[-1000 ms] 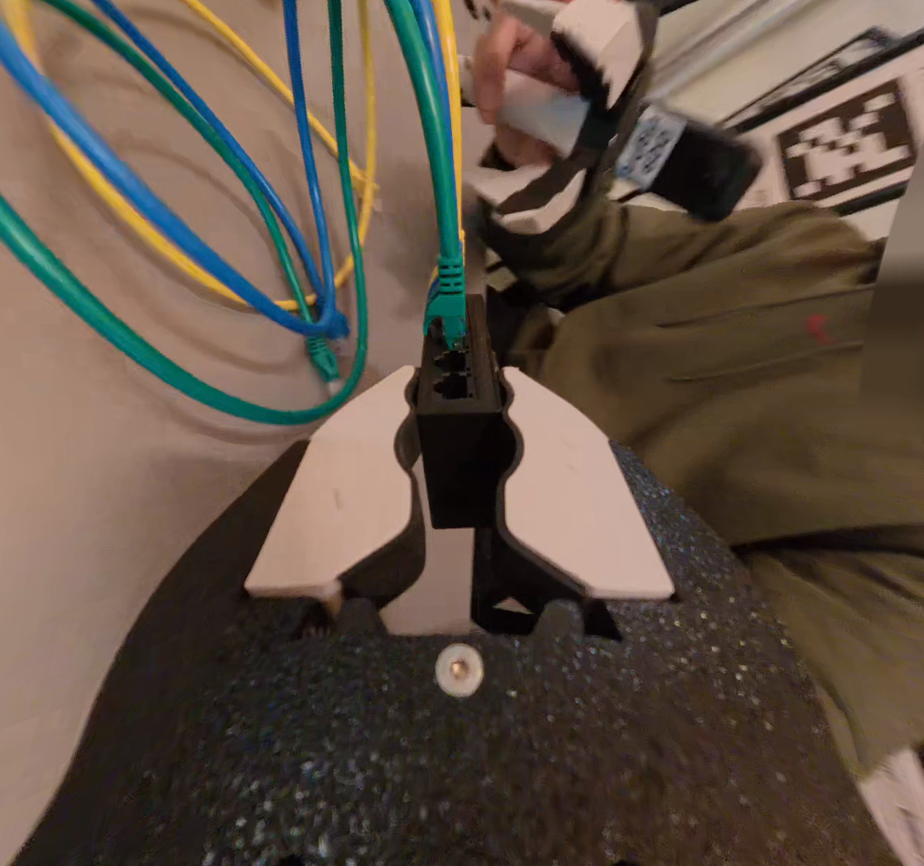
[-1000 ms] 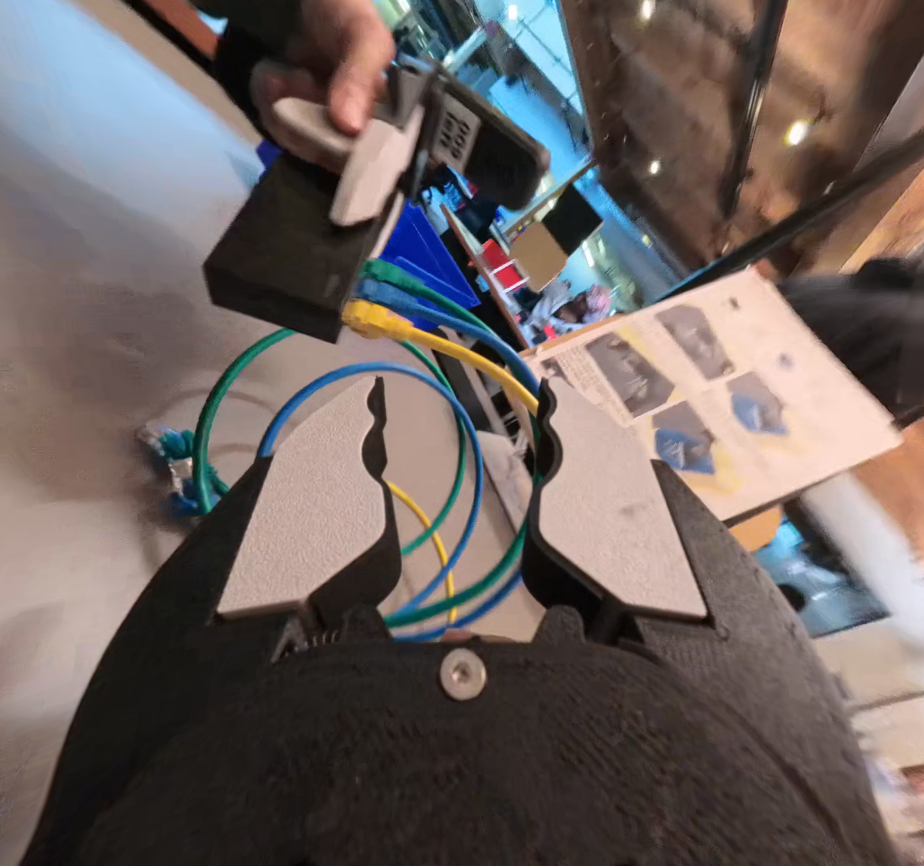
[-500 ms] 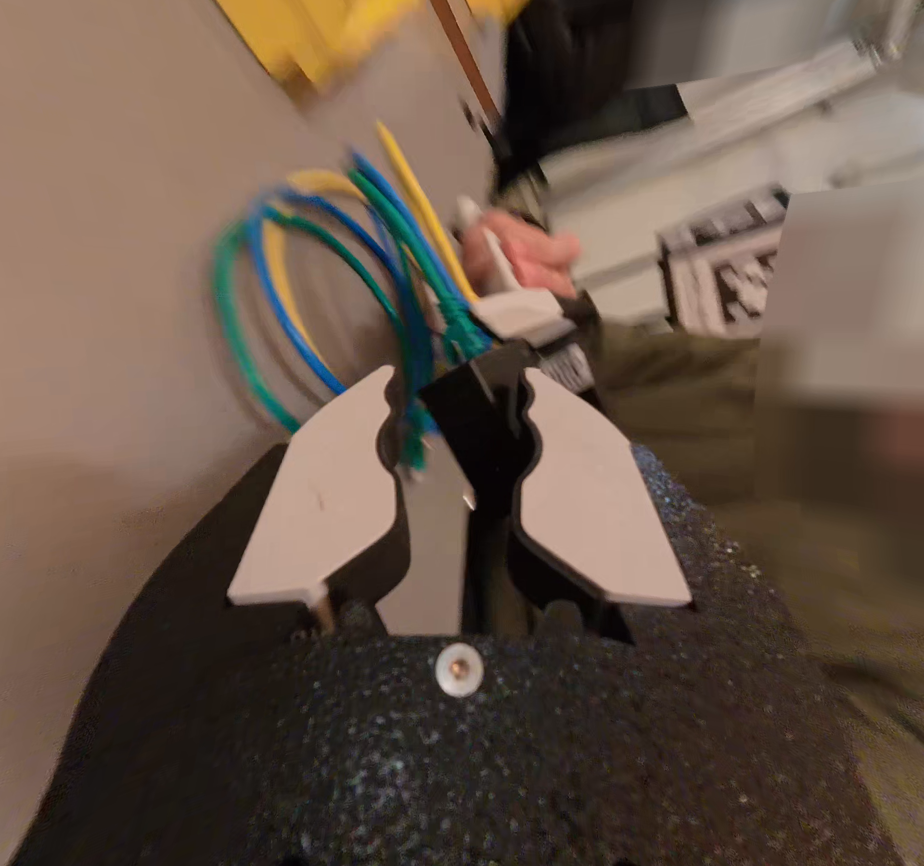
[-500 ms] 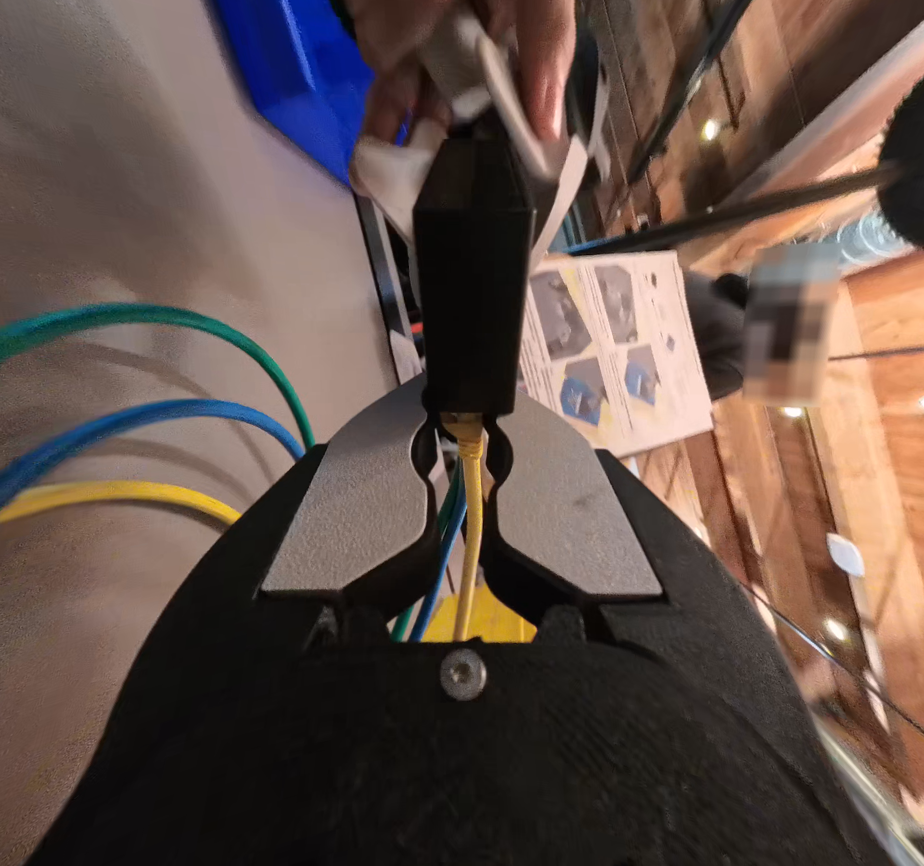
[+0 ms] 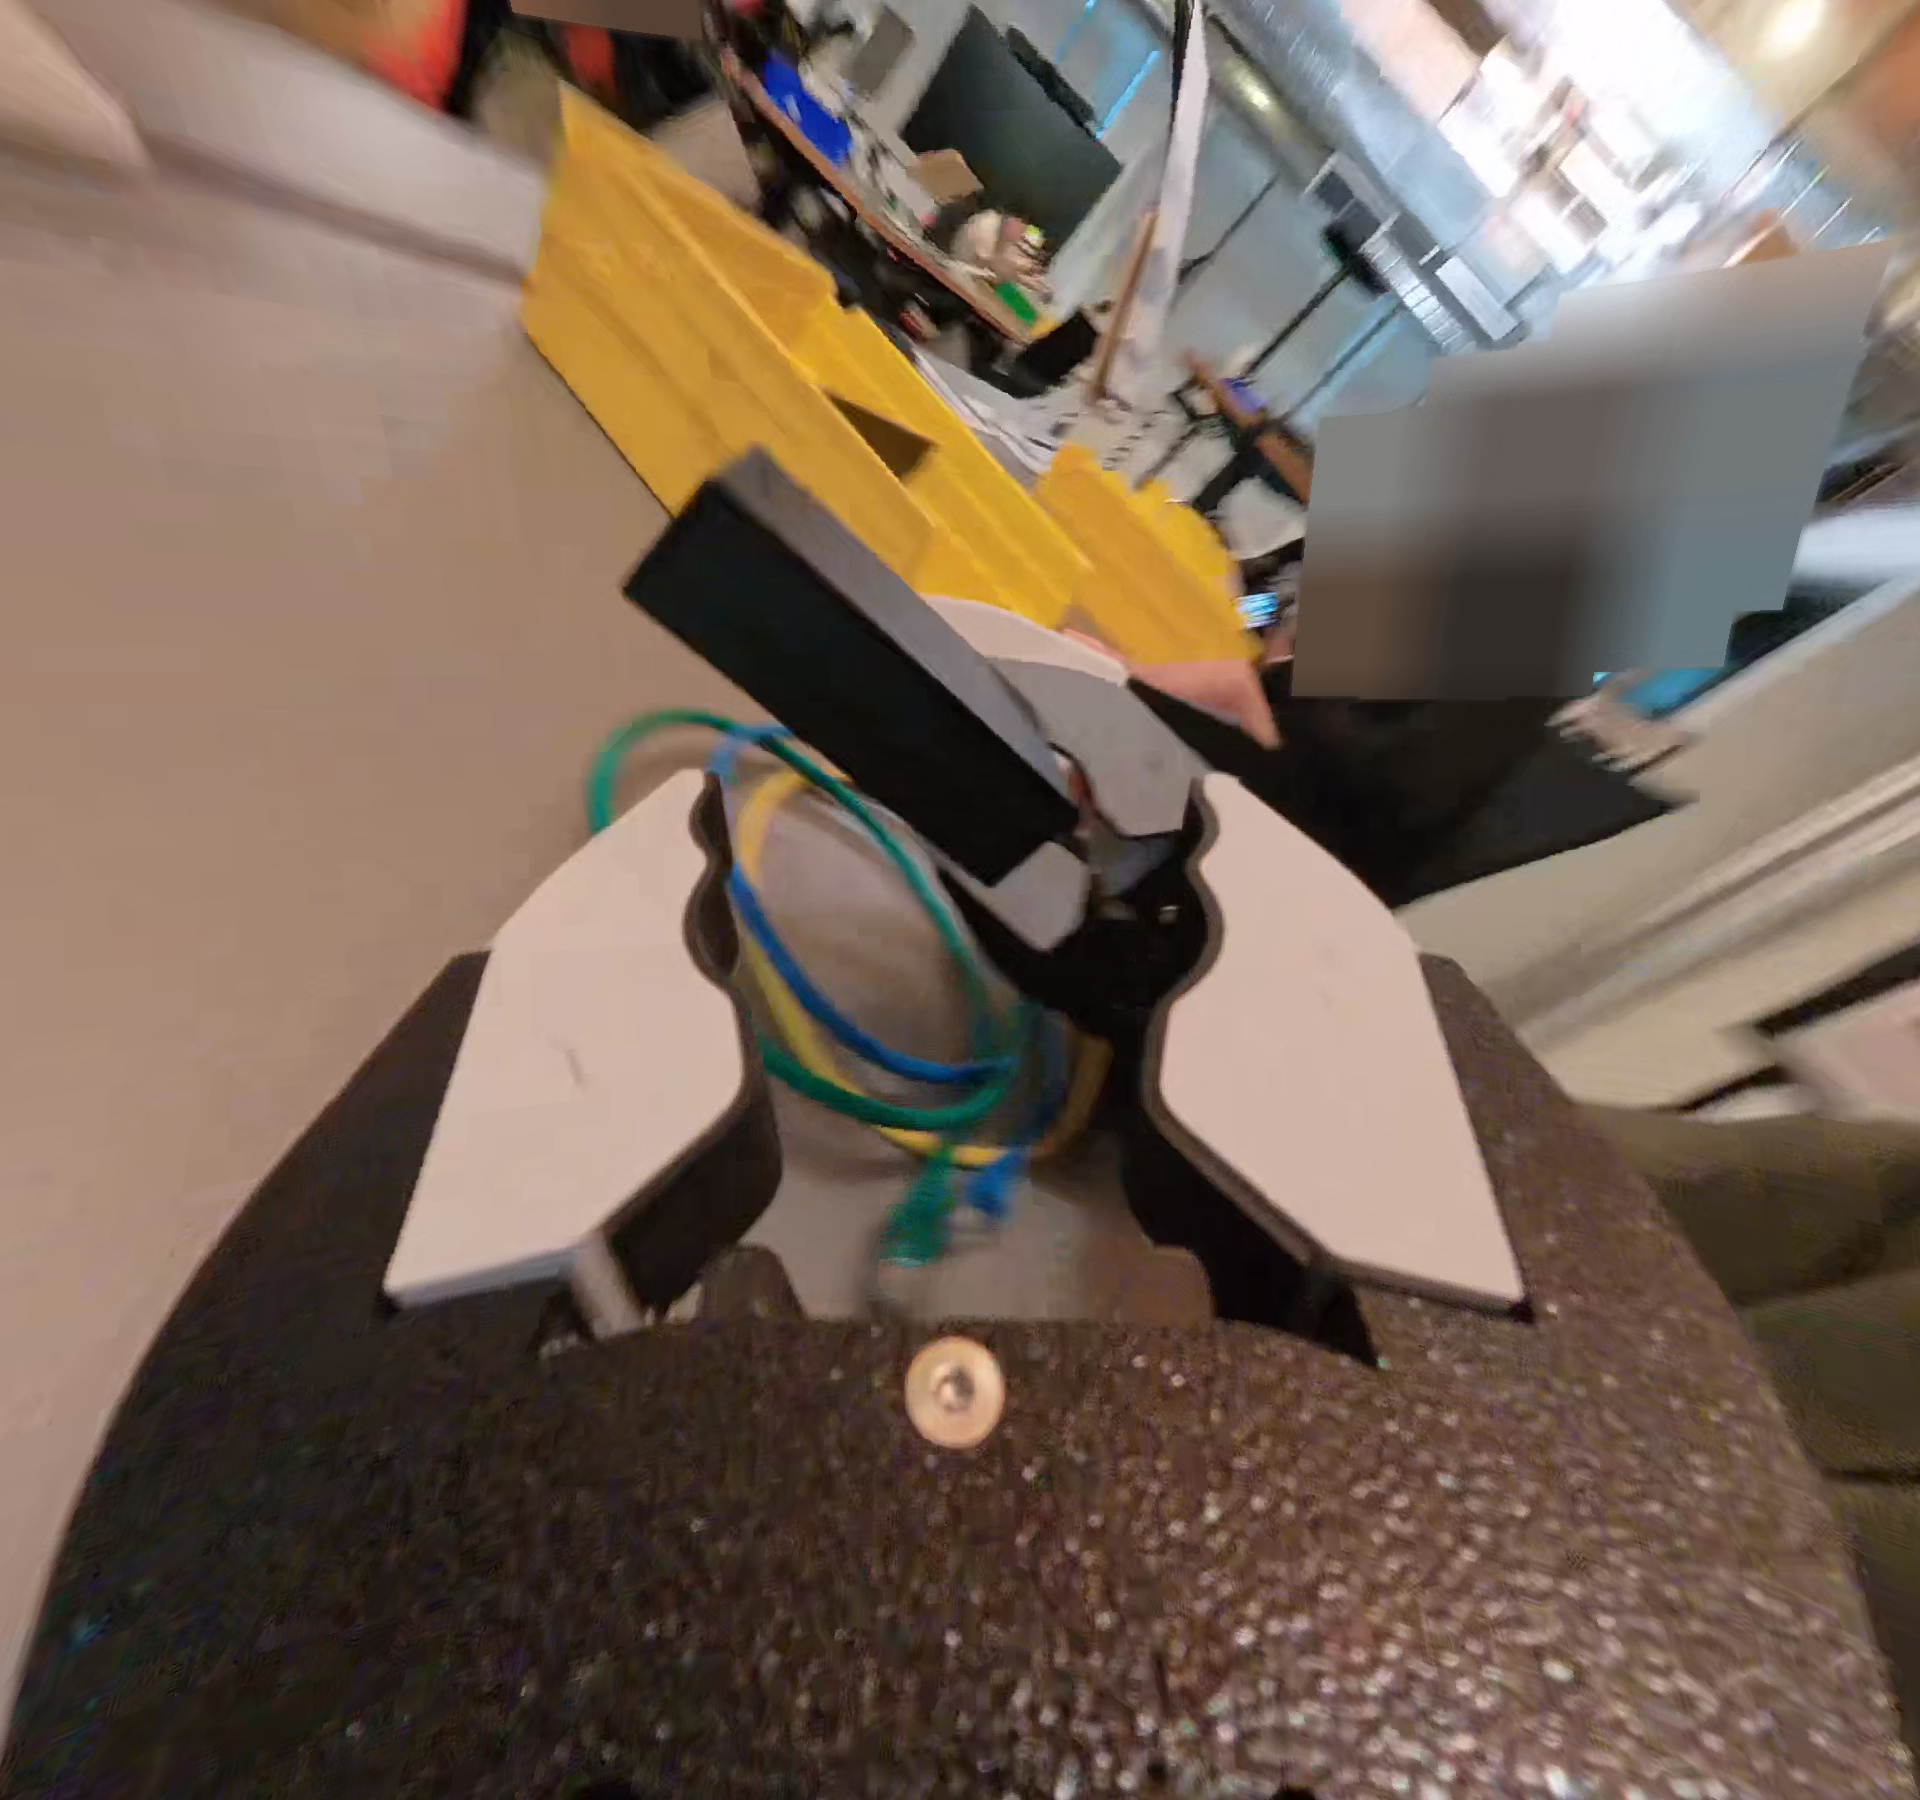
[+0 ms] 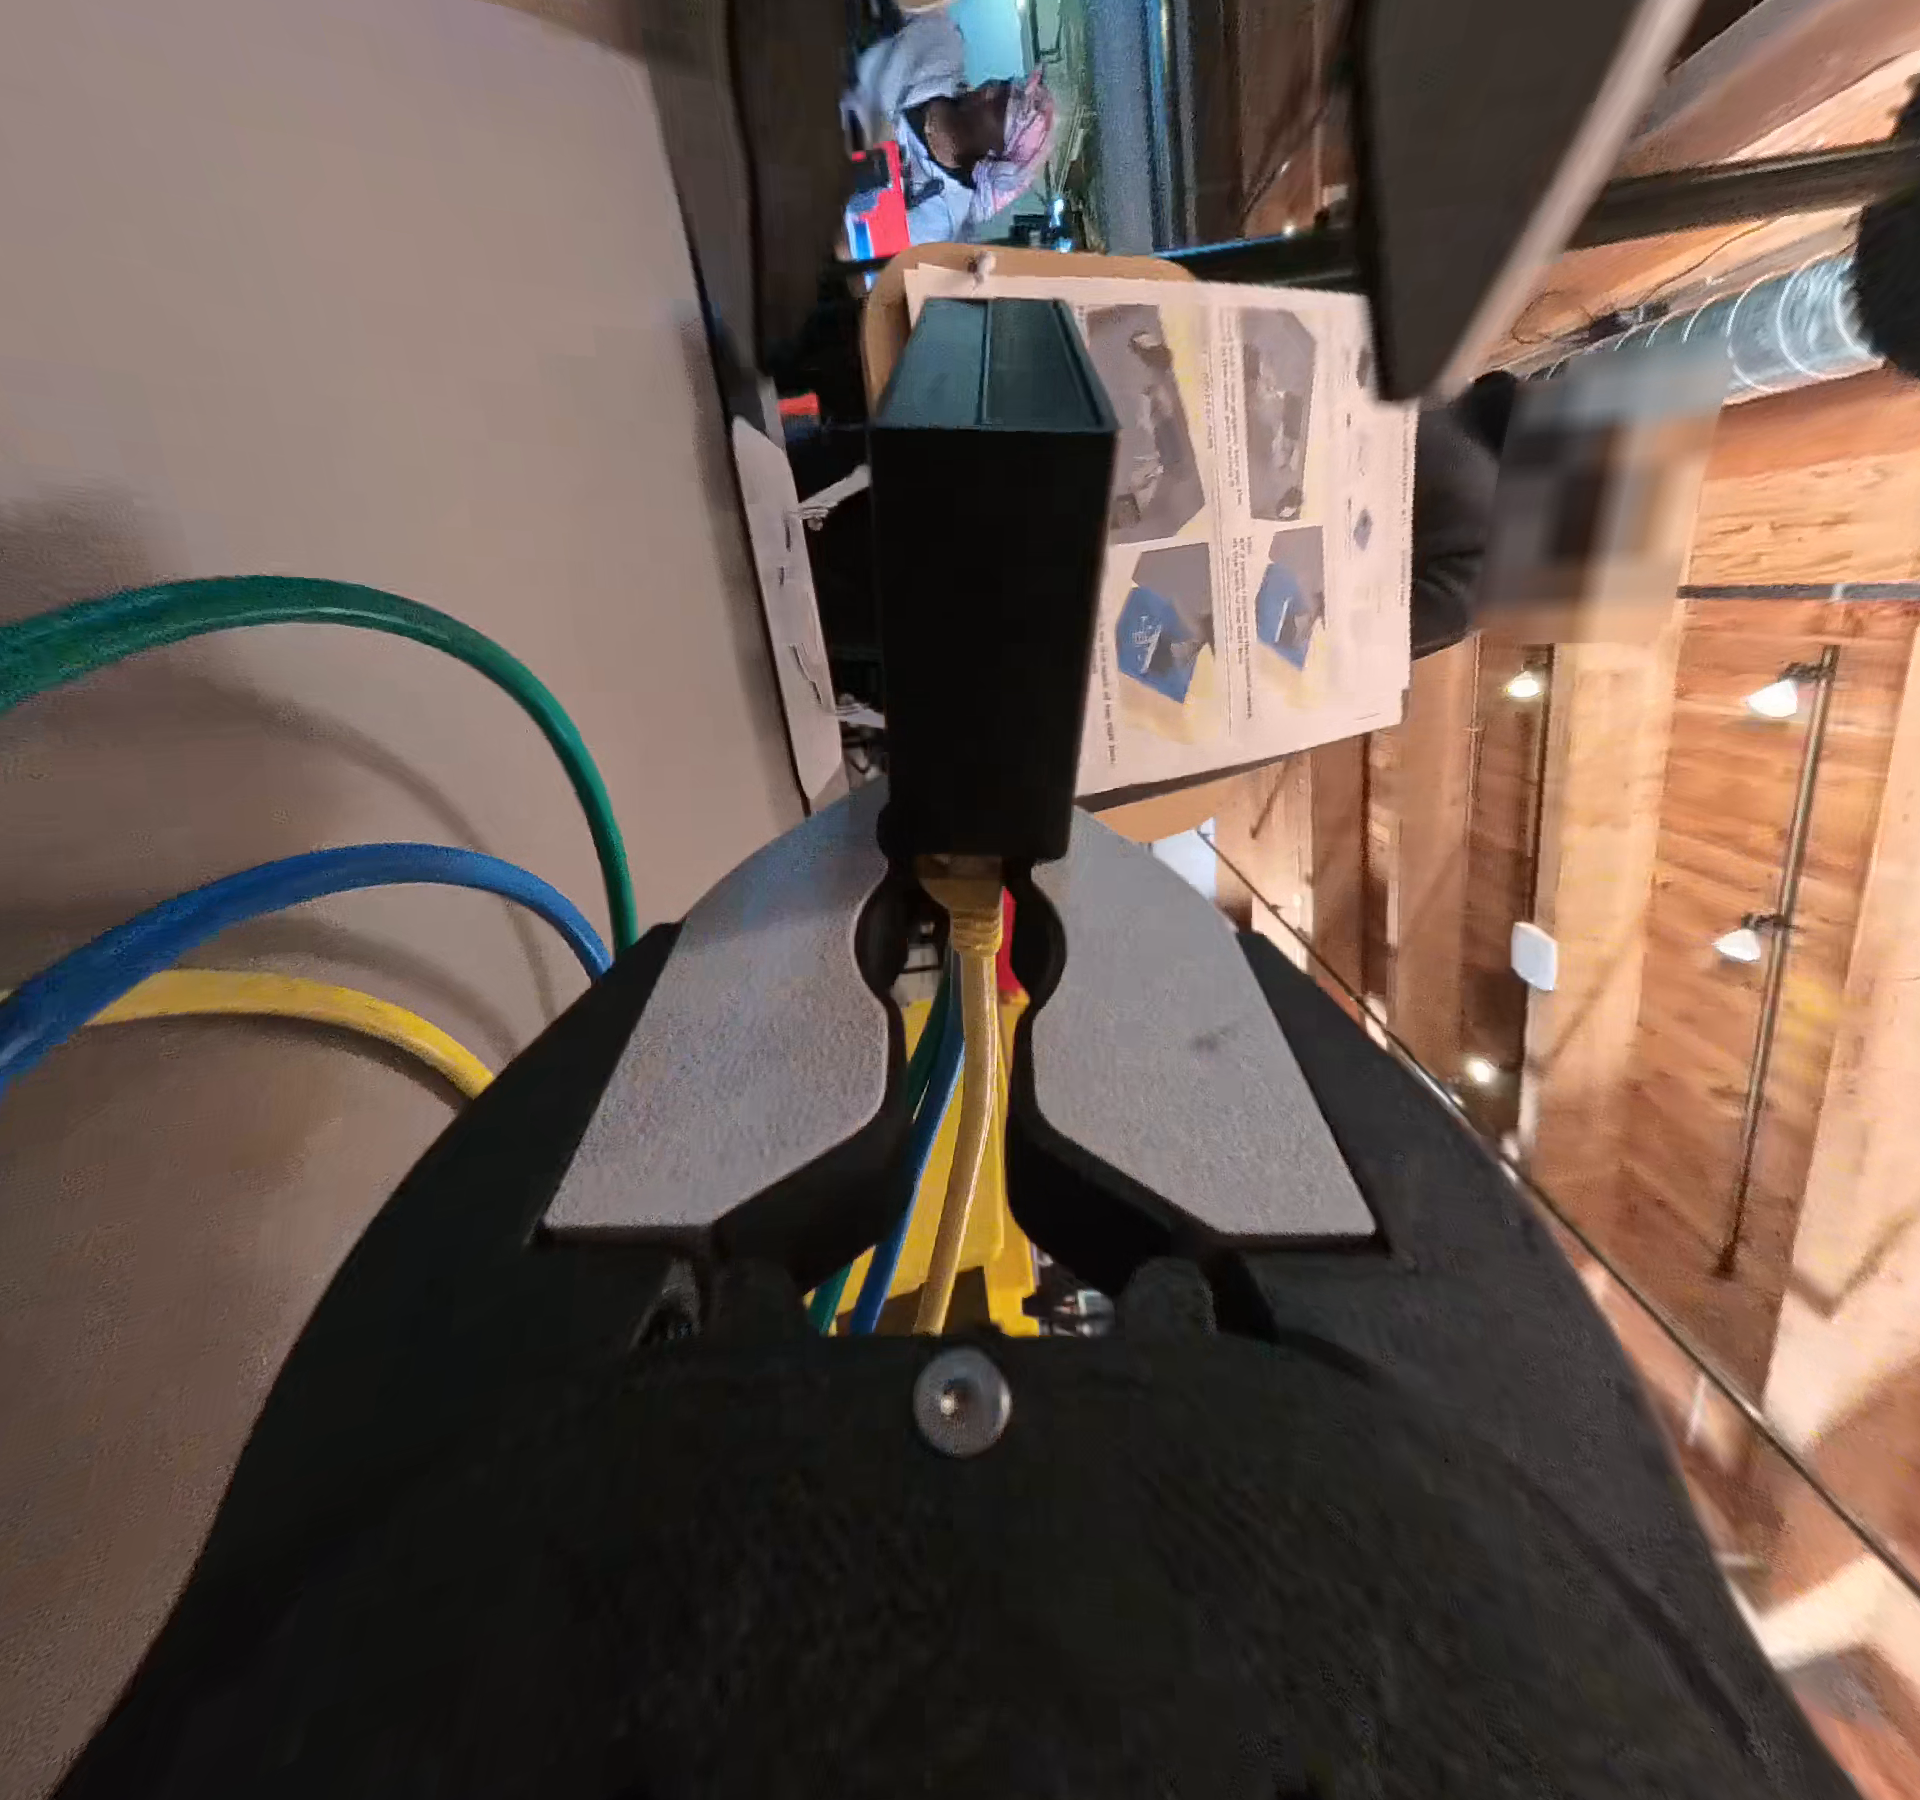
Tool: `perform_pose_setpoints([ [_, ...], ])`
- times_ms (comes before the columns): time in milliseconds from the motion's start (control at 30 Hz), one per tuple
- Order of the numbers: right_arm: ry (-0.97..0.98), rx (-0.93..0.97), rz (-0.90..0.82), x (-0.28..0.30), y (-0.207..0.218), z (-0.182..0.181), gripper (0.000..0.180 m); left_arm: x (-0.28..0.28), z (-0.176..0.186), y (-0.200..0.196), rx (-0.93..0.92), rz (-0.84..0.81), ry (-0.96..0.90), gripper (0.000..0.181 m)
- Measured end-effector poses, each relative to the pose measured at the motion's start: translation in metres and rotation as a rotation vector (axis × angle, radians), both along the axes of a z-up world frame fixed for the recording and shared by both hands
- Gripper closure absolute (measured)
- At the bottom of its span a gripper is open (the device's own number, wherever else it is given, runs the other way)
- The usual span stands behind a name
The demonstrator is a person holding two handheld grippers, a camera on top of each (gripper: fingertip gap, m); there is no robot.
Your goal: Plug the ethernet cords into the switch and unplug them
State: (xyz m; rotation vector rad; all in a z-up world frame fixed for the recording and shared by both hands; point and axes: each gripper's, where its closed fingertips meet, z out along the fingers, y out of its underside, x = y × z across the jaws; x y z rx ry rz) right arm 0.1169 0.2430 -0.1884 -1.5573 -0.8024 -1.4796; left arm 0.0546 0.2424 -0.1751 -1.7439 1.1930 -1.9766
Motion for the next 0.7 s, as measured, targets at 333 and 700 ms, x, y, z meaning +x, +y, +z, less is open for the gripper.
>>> perform_pose_setpoints([
  [333, 0.008, -0.119, 0.030, -0.020, 0.003, -0.017, 0.158, 0.009, -0.020, -0.008, -0.636, -0.117, 0.095, 0.150],
  [700, 2.195, 0.491, 0.350, -0.052, -0.021, -0.001, 0.135, 0.002, -0.004, -0.008, -0.760, -0.268, -0.048, 0.152],
])
